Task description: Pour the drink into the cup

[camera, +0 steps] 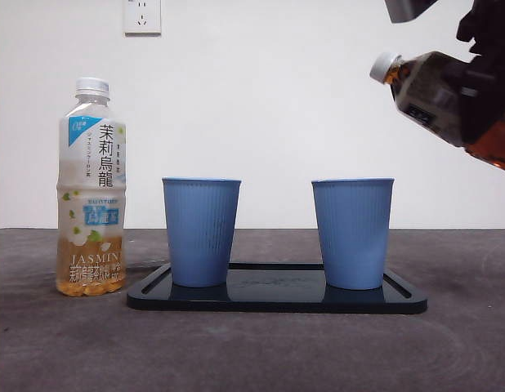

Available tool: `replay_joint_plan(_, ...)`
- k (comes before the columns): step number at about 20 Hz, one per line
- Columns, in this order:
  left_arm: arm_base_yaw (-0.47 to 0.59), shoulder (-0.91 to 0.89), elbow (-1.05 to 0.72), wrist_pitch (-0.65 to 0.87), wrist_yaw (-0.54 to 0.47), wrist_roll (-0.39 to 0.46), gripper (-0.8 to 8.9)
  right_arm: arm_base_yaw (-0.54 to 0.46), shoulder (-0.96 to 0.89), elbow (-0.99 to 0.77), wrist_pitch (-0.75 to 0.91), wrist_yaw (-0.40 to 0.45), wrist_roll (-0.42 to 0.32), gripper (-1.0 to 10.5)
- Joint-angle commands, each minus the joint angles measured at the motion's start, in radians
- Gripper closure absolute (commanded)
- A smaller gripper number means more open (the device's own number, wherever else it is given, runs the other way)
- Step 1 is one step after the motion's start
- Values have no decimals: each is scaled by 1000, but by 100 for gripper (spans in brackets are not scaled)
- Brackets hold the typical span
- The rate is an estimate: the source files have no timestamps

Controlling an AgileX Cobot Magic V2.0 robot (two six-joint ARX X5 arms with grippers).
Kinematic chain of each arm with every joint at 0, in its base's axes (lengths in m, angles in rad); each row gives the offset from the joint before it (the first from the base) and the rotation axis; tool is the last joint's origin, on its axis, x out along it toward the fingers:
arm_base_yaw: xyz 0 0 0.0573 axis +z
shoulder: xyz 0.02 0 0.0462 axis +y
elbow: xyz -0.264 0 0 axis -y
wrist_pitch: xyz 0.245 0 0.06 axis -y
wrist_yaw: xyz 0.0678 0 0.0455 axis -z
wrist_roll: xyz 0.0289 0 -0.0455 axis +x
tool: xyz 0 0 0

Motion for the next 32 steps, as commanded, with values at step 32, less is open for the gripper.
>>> replay_joint_plan(32,-10,-1,23,3,-2,4,283,121,195,37,63,420,-308,789)
